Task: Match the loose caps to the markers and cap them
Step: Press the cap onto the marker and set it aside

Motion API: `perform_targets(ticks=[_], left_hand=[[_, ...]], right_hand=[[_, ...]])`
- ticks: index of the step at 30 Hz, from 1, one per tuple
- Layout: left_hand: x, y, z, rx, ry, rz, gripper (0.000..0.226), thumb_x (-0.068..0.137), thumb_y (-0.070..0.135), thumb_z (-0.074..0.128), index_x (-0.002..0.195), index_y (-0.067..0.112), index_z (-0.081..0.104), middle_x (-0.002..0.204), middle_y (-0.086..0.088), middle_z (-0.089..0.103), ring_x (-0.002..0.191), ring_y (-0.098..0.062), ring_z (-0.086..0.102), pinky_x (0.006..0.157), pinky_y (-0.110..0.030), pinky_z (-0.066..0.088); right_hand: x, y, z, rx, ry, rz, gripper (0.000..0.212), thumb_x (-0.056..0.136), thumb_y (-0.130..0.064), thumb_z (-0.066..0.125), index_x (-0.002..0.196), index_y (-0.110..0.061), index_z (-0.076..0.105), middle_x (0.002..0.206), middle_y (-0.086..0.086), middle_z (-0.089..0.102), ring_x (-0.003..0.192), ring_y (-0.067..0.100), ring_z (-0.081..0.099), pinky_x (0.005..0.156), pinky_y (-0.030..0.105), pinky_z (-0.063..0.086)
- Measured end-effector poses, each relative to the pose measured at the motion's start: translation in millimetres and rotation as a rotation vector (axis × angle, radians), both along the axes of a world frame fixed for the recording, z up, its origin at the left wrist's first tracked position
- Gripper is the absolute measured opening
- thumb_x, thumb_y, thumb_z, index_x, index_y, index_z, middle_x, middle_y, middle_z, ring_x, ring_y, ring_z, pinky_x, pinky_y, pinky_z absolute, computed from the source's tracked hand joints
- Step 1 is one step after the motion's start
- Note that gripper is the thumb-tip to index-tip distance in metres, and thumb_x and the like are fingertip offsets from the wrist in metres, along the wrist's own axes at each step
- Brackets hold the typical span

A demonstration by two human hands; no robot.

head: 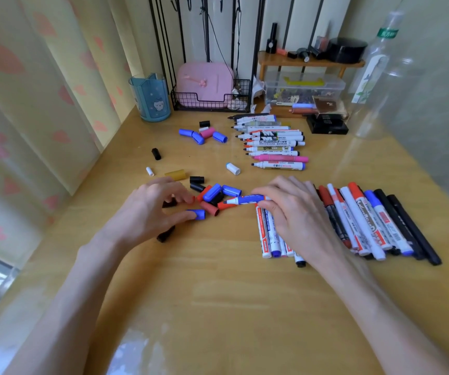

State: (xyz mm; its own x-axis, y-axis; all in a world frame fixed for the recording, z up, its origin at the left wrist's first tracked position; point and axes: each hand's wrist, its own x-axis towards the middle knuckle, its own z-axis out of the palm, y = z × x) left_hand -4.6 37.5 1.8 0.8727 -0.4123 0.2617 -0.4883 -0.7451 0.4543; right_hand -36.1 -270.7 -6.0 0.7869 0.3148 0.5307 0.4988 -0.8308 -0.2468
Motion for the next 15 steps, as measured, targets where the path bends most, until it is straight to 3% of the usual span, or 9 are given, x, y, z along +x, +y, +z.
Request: perform_targets(ticks=[3,6,11,15], left_hand=[[-3.9,17.6,12.2,0.057,0.149,0.059,0.045,0.064,0.073,0.078,0.076,0.031,0.065,0.072,0.011,0.061,0.072,-0.011,0.057,0.061,-0.027,0.046],[-11.1,27.9,14.6,0.195,0.273,0.091,0.049,0.054,0.078,0.080,0.071,0.034,0.066,0.067,0.018,0.061,0.067,-0.005,0.056,0.056,-0.018,0.040],[-13.2,25.1,13.7,0.257,0.242,0.080,0.026,0.072,0.057,0.087,0.074,0.037,0.070,0.071,0.018,0.067,0.074,0.002,0.060,0.059,-0.014,0.041],[-15.9,20.0,16.5,0.071,0.191,0.050,0.020,0.078,0.050,0.084,0.080,0.034,0.071,0.080,0.023,0.068,0.082,-0.001,0.065,0.065,-0.024,0.046]], right_hand=[[-1.0,0.8,-0.9,0.006,0.009,0.002,0.023,0.094,-0.006,0.073,0.113,-0.019,0.073,0.099,-0.007,0.063,0.089,0.016,0.055,0.077,0.033,0.034],[-0.5,0.7,-0.6,0.004,0.014,-0.002,0.022,0.094,-0.008,0.073,0.113,-0.019,0.073,0.100,-0.007,0.062,0.089,0.016,0.055,0.078,0.034,0.035],[-1.3,2.3,0.6,0.012,0.009,-0.008,0.022,0.095,-0.008,0.073,0.114,-0.019,0.074,0.099,-0.007,0.063,0.088,0.017,0.055,0.077,0.038,0.039],[-2.3,4.4,0.4,0.011,0.007,0.015,0.023,0.095,-0.009,0.072,0.115,-0.020,0.073,0.099,-0.008,0.062,0.089,0.018,0.056,0.078,0.039,0.040]])
